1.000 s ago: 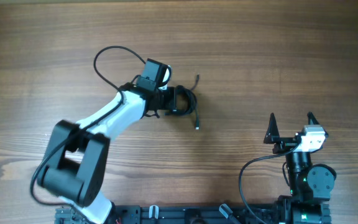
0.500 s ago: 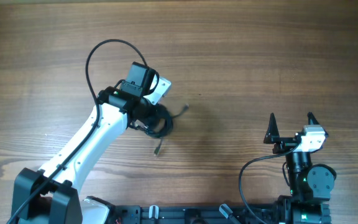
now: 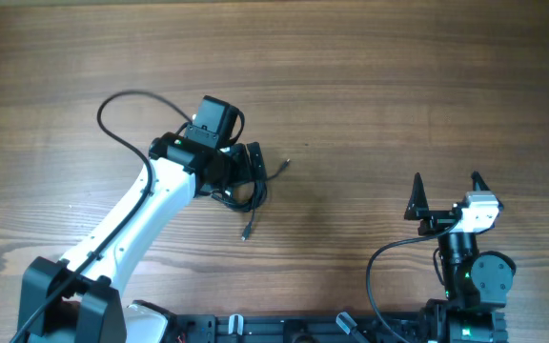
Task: Untangle cables
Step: 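Grasp the black cable bundle with the left gripper and lift it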
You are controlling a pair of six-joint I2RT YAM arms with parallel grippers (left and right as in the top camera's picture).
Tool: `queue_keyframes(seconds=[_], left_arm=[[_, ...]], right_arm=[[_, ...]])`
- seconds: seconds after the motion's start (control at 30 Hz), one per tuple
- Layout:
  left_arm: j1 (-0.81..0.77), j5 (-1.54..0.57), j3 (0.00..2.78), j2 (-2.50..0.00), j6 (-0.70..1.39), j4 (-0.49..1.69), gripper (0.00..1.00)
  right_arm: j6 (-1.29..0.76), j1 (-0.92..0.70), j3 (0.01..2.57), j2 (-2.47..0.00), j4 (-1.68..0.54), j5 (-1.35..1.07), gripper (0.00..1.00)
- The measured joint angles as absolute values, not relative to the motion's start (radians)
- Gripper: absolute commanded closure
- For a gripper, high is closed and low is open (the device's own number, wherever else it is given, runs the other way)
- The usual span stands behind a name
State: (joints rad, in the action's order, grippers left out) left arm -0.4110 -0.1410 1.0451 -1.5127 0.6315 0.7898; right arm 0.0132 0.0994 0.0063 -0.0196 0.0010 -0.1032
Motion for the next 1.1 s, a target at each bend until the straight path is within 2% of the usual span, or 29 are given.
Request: queue_keyframes(seconds=[0.1,0.23,0.4,0.7,0.97,1.0,1.03,1.07,1.1], left_arm=[[-0.441,-0.136,1.045,-1.513,0.769,0.835,0.1],[-0.472,-0.031,1.042,-1.513,1.071,0.96,0.16],[-0.501,0.047,1.001,-1.513,1.286,0.895,0.24],[-0.51,0.108,0.896,-1.529,1.377,0.787,0.39],[-0.528,0.104,0.837,-1.599,1.386,0.679,0.44],[-0.532,0.104,0.834,-1.616,1.387,0.676,0.53],[-0.536,0.104,0.832,-1.634,1.388,0.67,0.74],[-0.538,0.107,0.837,-1.652,1.394,0.669,0.89],[-0.538,0.113,0.84,-1.655,1.393,0.664,0.96]], right_arm=[[0.013,0.099,0.006,-0.02,0.001,-0.103,0.0],[0.013,0.099,0.006,-0.02,0.001,-0.103,0.0],[0.014,0.099,0.006,-0.02,0.001,-0.103,0.0],[0.014,0.099,0.006,-0.02,0.001,-0.103,0.0],[0.013,0.099,0.006,-0.02,0.001,-0.103,0.0],[0.013,0.099,0.006,-0.02,0.001,-0.103,0.0],[0.013,0.099,0.006,-0.02,0.001,-0.103,0.0],[0.014,0.099,0.006,-0.02,0.001,-0.103,0.0],[0.013,0.099,0.006,-0.02,0.001,-0.103,0.0]])
